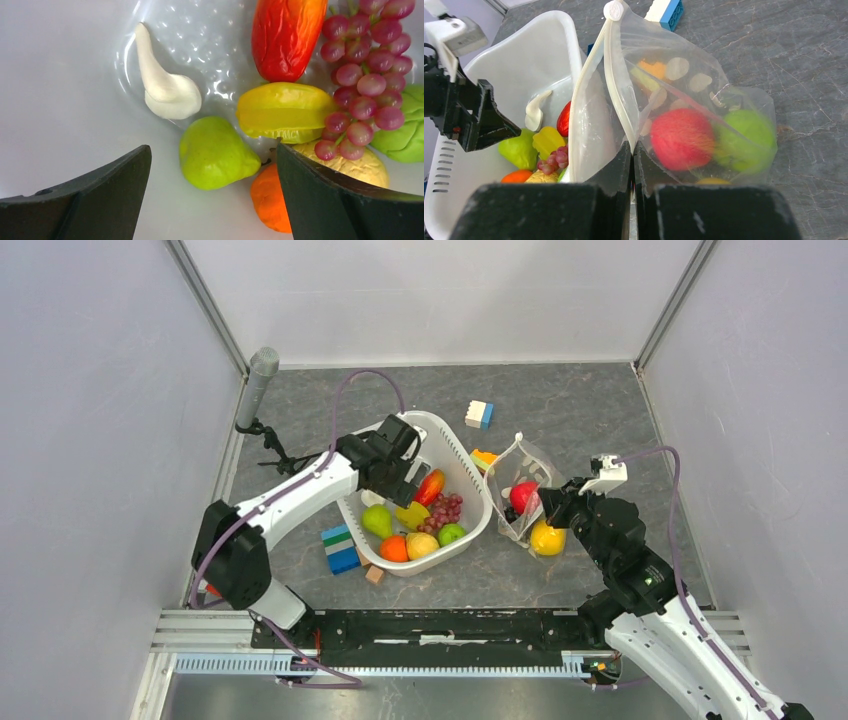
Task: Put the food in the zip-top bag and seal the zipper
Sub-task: Pick up the fake fruit from the bin.
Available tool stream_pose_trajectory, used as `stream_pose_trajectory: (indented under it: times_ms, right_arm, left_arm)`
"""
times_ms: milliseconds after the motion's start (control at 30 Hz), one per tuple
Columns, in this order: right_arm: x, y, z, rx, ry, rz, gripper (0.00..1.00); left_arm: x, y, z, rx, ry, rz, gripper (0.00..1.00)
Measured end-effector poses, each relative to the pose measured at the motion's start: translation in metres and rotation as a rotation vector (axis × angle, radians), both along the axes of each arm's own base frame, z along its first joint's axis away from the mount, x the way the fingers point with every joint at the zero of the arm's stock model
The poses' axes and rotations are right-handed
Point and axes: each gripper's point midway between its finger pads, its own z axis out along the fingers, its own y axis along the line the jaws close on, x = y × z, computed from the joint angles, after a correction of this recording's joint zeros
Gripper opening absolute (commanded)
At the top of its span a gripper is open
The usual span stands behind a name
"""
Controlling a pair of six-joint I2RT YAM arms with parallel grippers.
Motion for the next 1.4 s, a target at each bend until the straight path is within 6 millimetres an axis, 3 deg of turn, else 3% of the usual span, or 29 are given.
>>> stream_pose_trajectory:
  times_ms: [333,567,633,800,900,1067,1400]
  right_arm:
    - [-0.001,0.0,0.002,0.003,-0.006,-0.001,0.06]
    - [-0.001,-0.001,0.003,0.005,-0.011,-0.003,0.06]
    - [-0.001,-0.002,0.003,0.003,-0.012,-0.003,0.06]
    - [-0.002,-0.003,0.003,-0.001,-0.012,-0.006,0.06]
    - [-0.003,-0.004,0.002,-0.003,-0.012,-0.009,0.06]
    - [-0.003,-0.005,0.002,-0.003,-0.011,-0.009,0.06]
    - [-0.003,-0.004,0.002,0.003,-0.01,-0.01,0.06]
  left_arm:
    - [-0.025,0.012,-0.033,0.121,0.22,-0.059,1.0]
    - [-0.029,0.019,-0.055,0.192,0.32,-0.048,0.96]
    - [-0.03,0.02,-0.062,0.201,0.344,-0.044,0.91]
    - [-0.028,0.024,-0.07,0.208,0.365,-0.022,0.58]
    - [-0.025,0.021,-0.066,0.195,0.354,-0.02,0.5]
    - [-0.024,0.018,-0.055,0.159,0.326,-0.026,0.46]
    - [-0.016,0.0,0.025,-0.076,0.084,-0.061,0.45]
